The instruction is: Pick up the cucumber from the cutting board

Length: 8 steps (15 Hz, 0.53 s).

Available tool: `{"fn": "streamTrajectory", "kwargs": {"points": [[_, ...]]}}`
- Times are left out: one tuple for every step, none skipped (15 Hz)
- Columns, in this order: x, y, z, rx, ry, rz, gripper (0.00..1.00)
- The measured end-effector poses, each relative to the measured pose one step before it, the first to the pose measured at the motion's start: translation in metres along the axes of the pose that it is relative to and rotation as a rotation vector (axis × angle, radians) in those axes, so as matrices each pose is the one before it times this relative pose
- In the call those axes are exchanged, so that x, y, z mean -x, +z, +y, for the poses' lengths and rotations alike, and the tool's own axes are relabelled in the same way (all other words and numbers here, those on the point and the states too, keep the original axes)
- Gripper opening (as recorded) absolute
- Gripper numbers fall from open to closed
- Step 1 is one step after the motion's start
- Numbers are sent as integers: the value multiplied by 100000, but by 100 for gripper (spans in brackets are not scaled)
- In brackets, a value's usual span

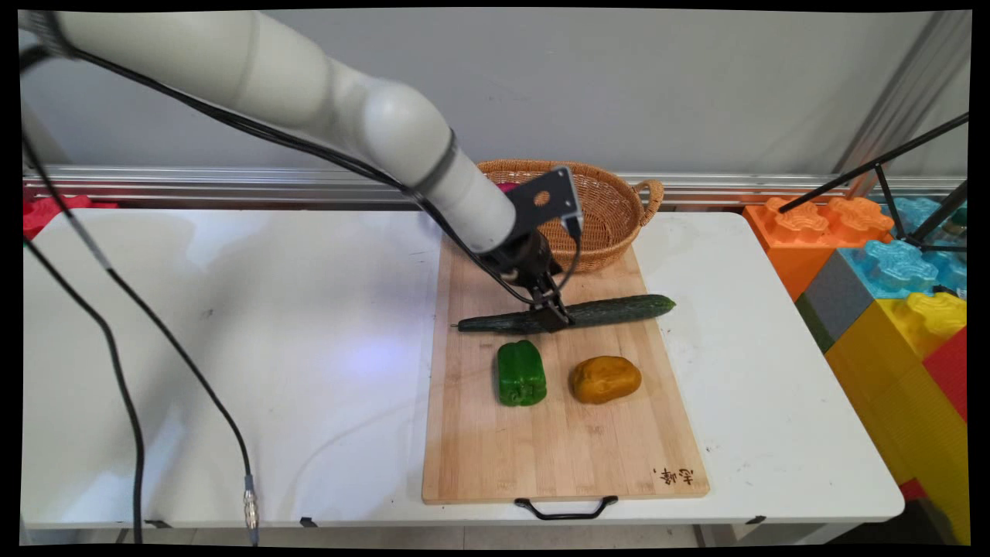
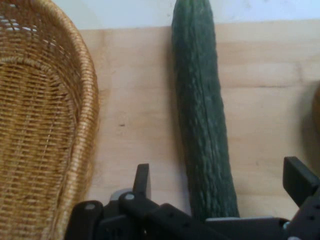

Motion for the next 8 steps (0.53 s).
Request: {"fn": "streamTrajectory", "kwargs": {"points": [[58, 955, -33, -286, -509, -171, 100], [81, 870, -31, -287, -464, -180, 100], [65, 540, -8, -159, -318, -141, 100], [75, 738, -8, -216, -408, -128, 100], [76, 785, 15, -178, -389, -119, 100], [81, 683, 46, -73, -409, -60, 100], [38, 528, 54, -77, -234, 3, 100], [-6, 521, 51, -169, -62, 107, 100]]}}
